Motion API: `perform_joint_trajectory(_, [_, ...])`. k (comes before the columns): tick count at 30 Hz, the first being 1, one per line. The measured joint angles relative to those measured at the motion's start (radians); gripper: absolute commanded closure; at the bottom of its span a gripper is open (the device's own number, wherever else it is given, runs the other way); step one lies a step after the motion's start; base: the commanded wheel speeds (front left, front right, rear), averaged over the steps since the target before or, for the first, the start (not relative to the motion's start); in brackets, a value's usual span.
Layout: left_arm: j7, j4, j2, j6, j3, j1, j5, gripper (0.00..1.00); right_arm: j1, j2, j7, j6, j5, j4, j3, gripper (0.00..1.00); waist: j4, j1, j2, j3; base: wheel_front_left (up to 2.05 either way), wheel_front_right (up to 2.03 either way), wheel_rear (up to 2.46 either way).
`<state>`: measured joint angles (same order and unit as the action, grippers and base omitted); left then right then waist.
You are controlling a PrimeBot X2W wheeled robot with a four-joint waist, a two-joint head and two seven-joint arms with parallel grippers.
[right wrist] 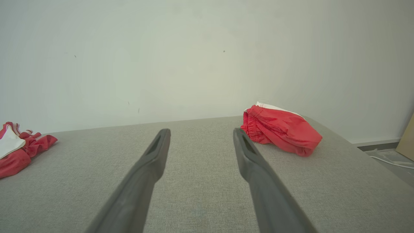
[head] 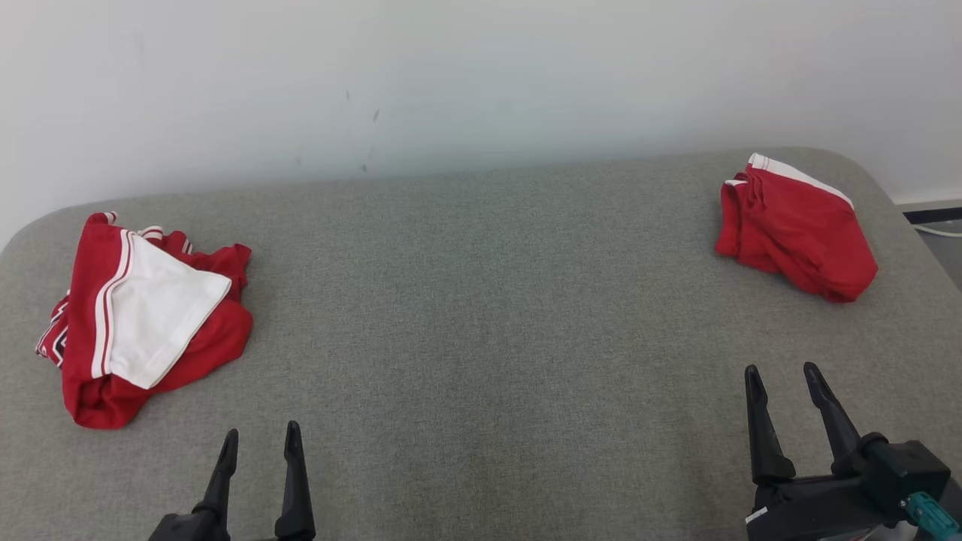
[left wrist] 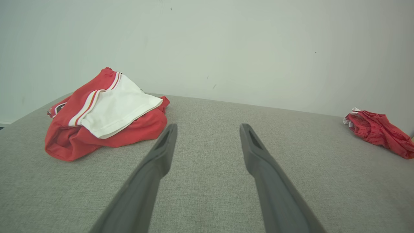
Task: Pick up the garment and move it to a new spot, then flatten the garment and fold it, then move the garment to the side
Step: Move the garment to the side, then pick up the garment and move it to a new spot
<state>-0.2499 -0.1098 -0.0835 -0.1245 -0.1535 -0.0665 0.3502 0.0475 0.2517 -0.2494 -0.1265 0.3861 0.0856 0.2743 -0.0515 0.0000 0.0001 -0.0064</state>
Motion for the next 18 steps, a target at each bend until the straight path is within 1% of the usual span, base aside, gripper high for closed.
perform_joint_trajectory(12, [0.000,-0.001,0.007,0.000,0.004,0.002,-0.006,0.00,-0.010,-0.012,0.000,0.000,-0.017,-0.013,-0.016,0.00,0.007,0.0000,0.0000,0.000,0.00,0.00,0.00])
perform_joint_trajectory(18, [0.000,-0.005,0.012,0.000,-0.004,0.024,-0.008,0.00,-0.025,-0.011,0.000,-0.001,-0.023,-0.019,-0.043,0.00,0.027,0.0000,0.0000,-0.001,0.00,0.00,0.00])
